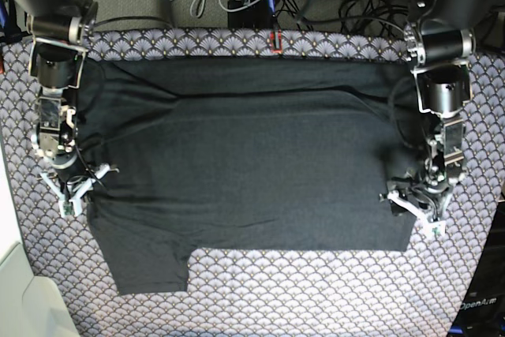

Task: Fold the T-shirt properly
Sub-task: 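Grasp the shirt's side edges with both grippers near the hem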

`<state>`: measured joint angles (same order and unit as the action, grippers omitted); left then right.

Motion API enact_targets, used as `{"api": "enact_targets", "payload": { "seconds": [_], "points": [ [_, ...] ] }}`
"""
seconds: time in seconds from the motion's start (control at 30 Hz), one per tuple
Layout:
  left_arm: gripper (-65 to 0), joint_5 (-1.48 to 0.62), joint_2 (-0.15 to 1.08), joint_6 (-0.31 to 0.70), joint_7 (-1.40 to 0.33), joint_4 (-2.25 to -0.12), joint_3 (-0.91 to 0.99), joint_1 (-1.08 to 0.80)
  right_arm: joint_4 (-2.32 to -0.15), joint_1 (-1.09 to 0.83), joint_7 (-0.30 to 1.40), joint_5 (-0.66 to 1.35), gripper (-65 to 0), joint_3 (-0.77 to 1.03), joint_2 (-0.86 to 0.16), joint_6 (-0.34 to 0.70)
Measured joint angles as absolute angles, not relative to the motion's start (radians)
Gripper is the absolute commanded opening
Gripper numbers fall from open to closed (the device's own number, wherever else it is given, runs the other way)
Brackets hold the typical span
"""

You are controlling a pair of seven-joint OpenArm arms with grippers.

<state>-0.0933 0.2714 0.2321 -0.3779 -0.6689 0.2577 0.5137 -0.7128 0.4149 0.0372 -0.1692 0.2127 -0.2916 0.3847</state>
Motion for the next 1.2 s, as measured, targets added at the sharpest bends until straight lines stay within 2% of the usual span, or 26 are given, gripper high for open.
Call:
{"api": "enact_targets", "payload": {
  "seconds": [0.23, 0.43, 0.57, 1.2],
  "points": [
    [-26.5, -0.094, 0.269, 0.236, -0.233, -0.446, 0.254, 0.650, -0.713, 0.416, 0.038, -0.172, -65.0, 0.213, -0.295, 0.387],
    [-26.5, -0.093, 0.271, 0.228, -0.175, -0.413, 0.254, 0.638, -0.713, 0.415, 0.038, -0.172, -65.0, 0.213, -0.294, 0.387],
    [-26.5, -0.094, 0.272, 0.159, -0.152, -0.415, 0.253, 0.649, -0.713, 0.415, 0.038, -0.172, -65.0, 0.213, -0.294, 0.387],
    [-26.7, -0.105, 0.274, 0.161, -0.123, -0.366, 0.259, 0.616, -0.713, 0.415, 0.038, -0.172, -65.0, 0.213, -0.294, 0.387]
  ]
}}
